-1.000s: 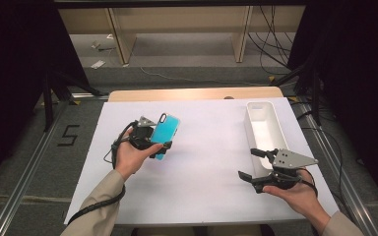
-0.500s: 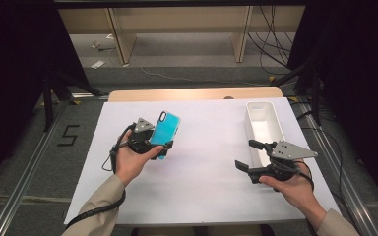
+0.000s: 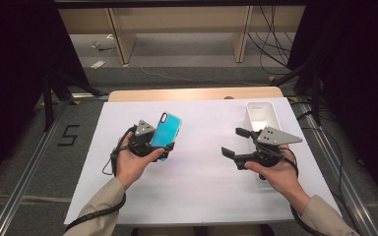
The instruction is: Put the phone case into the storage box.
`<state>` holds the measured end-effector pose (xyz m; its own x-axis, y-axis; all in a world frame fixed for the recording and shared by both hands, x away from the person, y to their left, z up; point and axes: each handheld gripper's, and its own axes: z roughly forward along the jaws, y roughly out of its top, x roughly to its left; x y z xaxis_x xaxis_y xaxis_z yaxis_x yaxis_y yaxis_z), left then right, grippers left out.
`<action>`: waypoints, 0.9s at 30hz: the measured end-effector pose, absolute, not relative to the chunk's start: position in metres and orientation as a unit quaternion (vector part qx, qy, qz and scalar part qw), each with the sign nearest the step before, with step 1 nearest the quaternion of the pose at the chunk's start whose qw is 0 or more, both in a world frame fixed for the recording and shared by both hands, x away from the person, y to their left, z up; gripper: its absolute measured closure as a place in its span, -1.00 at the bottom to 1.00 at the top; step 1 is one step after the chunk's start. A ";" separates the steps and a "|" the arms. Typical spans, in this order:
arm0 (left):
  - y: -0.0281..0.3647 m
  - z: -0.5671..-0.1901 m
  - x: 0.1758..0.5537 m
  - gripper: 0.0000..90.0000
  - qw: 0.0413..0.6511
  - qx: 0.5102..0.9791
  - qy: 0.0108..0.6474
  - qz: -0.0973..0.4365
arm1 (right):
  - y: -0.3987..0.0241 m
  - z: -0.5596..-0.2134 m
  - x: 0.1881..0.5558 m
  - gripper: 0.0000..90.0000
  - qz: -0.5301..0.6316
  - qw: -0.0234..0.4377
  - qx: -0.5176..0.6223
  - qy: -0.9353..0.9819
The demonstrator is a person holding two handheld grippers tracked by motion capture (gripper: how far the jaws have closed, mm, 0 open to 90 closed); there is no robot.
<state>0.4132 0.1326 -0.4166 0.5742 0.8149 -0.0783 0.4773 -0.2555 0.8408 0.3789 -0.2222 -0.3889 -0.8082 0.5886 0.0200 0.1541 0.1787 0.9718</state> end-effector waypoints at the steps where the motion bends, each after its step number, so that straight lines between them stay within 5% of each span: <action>1: 0.132 -0.416 0.413 -0.62 0.443 0.769 0.419 0.192 | -0.221 -0.388 0.381 -0.65 0.591 0.183 0.250 0.745; 27: 0.115 -0.413 0.403 -0.62 0.455 0.774 0.394 0.196 | -0.189 -0.378 0.410 -0.59 0.598 0.182 0.266 0.734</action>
